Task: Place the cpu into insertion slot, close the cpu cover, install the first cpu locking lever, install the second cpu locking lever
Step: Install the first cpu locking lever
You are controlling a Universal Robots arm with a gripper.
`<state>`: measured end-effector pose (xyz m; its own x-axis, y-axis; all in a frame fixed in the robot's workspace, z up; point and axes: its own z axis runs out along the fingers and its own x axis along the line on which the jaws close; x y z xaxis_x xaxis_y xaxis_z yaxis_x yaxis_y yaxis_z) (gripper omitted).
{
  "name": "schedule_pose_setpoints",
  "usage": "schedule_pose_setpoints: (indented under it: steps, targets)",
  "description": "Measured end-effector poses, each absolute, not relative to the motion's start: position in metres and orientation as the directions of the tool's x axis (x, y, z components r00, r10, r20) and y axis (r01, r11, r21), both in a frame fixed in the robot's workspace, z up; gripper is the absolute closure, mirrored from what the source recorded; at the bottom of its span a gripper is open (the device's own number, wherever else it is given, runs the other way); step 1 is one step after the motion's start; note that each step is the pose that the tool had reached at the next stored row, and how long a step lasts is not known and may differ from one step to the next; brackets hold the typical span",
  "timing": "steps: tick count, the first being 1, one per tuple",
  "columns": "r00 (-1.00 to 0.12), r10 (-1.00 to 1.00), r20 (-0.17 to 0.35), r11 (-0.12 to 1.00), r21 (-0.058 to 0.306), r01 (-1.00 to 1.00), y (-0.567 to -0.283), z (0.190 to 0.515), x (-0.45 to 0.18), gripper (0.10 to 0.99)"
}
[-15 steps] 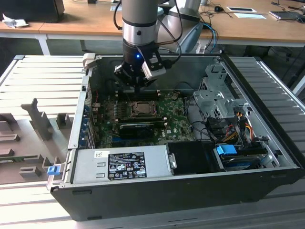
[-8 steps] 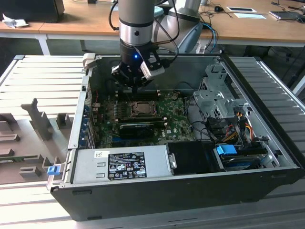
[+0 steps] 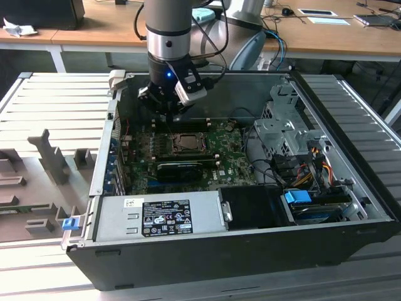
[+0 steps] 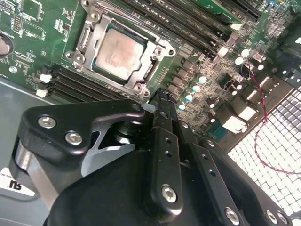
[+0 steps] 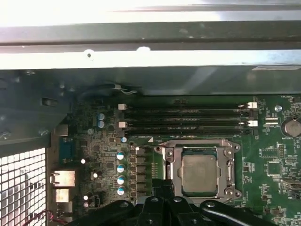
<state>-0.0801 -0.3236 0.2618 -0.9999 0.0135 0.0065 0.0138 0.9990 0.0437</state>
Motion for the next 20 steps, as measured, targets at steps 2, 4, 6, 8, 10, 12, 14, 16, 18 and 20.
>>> schedule_pose_setpoints:
  steps: [2, 4, 6, 8, 10, 12, 14, 16, 18, 20]
  targets:
    - [-1.000, 0.012, 0.007, 0.999, 0.044, 0.012, -0.324, 0.262, -0.083, 0.980]
    - [-1.000, 0.011, 0.007, 0.999, 0.044, 0.011, -0.324, 0.261, -0.086, 0.980]
    - [-1.000, 0.010, 0.006, 0.999, 0.044, 0.010, -0.324, 0.261, -0.088, 0.980]
    - [-1.000, 0.010, 0.006, 0.999, 0.044, 0.010, -0.324, 0.261, -0.090, 0.980]
    - [-1.000, 0.010, 0.006, 0.999, 0.044, 0.010, -0.324, 0.261, -0.093, 0.980]
    - [-1.000, 0.010, 0.006, 0.999, 0.044, 0.010, -0.324, 0.261, -0.094, 0.980]
    - [-1.000, 0.010, 0.005, 0.999, 0.044, 0.010, -0.324, 0.261, -0.097, 0.980]
    - [-1.000, 0.010, 0.005, 0.999, 0.044, 0.010, -0.324, 0.261, -0.099, 0.980]
    - [-1.000, 0.010, 0.006, 0.999, 0.044, 0.010, -0.324, 0.261, -0.101, 0.980]
    - [-1.000, 0.010, 0.006, 0.999, 0.044, 0.010, -0.324, 0.261, -0.103, 0.980]
